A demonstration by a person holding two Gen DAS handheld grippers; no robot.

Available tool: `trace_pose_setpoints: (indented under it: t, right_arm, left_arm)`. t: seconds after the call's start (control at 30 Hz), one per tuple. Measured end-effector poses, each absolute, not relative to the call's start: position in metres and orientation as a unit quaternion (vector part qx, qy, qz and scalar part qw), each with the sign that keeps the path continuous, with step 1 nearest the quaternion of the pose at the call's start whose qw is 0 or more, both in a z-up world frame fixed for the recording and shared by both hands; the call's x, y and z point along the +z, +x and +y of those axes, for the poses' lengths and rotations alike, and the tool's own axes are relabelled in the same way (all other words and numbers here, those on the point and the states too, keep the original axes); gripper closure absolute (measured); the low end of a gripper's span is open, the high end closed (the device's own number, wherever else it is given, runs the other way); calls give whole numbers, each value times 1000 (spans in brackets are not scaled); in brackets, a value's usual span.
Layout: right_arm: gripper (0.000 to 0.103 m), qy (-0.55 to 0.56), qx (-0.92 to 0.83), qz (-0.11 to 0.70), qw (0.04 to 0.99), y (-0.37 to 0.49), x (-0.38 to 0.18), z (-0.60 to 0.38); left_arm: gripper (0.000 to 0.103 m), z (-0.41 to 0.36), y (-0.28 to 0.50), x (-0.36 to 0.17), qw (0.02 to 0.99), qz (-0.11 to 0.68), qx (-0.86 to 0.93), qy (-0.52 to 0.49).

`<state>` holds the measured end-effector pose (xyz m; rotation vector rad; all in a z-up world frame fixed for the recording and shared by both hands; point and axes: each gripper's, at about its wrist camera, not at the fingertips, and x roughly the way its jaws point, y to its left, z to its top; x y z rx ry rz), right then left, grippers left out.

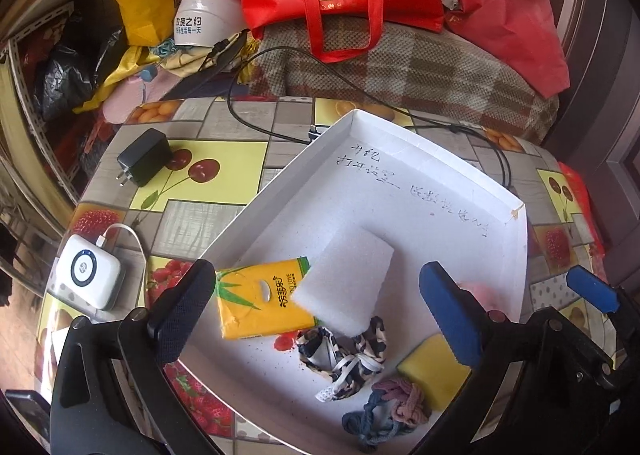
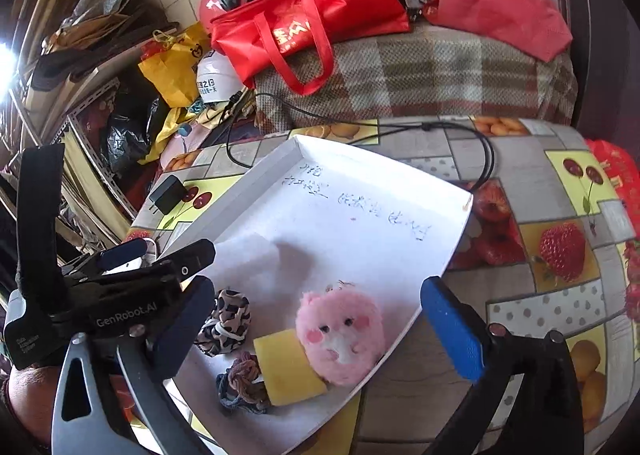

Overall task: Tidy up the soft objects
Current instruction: 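Move both tools back to the remaining soft items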

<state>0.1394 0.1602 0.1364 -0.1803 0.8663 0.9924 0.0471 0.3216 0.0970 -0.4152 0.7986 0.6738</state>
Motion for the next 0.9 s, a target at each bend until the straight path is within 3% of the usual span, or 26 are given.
trace_pose_setpoints:
  t: [0.6, 0.9]
  right_arm:
    - [0, -50, 454, 357, 815, 105, 186, 93]
    - [0, -31, 378, 270, 885, 98, 243, -4]
  left_arm:
    - [0, 257, -17, 133, 867, 325, 300, -229]
    - [0, 211, -29, 151, 887, 320, 261, -206]
